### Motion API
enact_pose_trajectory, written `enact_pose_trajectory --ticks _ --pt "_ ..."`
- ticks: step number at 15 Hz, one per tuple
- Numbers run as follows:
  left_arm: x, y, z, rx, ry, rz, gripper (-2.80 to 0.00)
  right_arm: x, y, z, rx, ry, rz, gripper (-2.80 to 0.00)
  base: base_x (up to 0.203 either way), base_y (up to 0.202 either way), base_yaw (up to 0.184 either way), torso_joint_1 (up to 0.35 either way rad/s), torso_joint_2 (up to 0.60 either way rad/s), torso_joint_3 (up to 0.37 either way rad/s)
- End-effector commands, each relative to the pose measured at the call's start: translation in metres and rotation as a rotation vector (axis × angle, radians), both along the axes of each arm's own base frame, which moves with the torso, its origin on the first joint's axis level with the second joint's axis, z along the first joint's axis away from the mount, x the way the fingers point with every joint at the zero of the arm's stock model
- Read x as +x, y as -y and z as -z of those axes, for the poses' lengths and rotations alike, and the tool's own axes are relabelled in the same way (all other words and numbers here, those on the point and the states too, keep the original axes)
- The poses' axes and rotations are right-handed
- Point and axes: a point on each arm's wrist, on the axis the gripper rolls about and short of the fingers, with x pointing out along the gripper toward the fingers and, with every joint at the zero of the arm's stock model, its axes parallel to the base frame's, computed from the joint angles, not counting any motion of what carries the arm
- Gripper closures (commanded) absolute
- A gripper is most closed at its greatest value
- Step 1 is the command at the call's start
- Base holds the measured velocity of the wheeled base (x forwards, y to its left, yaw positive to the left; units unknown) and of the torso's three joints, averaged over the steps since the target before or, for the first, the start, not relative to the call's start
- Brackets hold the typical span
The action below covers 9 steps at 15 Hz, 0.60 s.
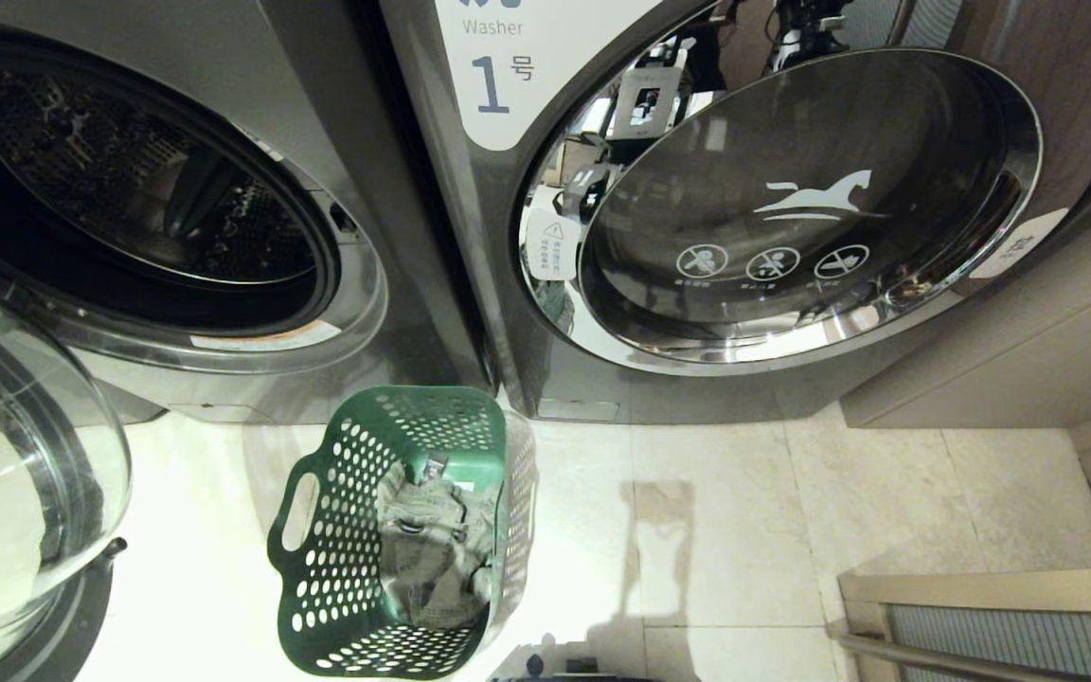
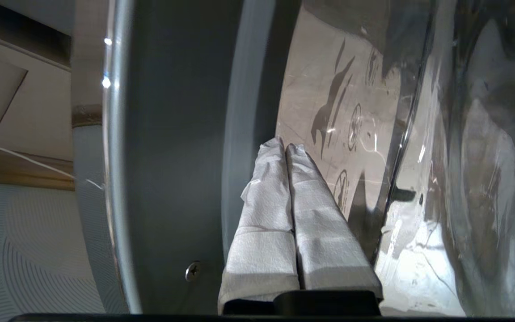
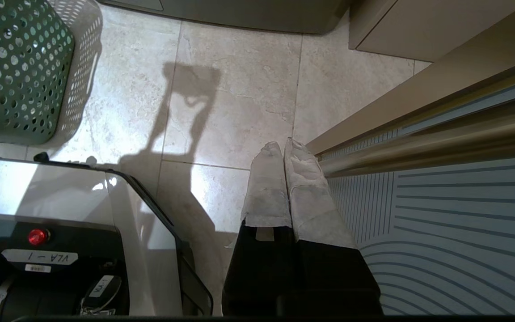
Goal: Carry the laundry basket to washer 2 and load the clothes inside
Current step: Open the lid of the washing machine
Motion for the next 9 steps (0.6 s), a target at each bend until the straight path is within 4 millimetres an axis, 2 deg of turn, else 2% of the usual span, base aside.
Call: enact_pose_trajectory --ticks 1,9 --pt "-0.001 -0.009 -0.001 -0.003 0.001 -0.022 0.0 0.0 0.0 0.0 -0.001 -0.004 -0.001 0.0 0.0 0.0 0.0 0.0 0.0 0.0" --pt "-0.007 -0.054 -0.002 -0.005 0.016 -0.105 0.0 0.0 0.0 0.0 -0.001 -0.004 -0.001 0.0 0.0 0.0 0.0 0.0 0.0 0.0"
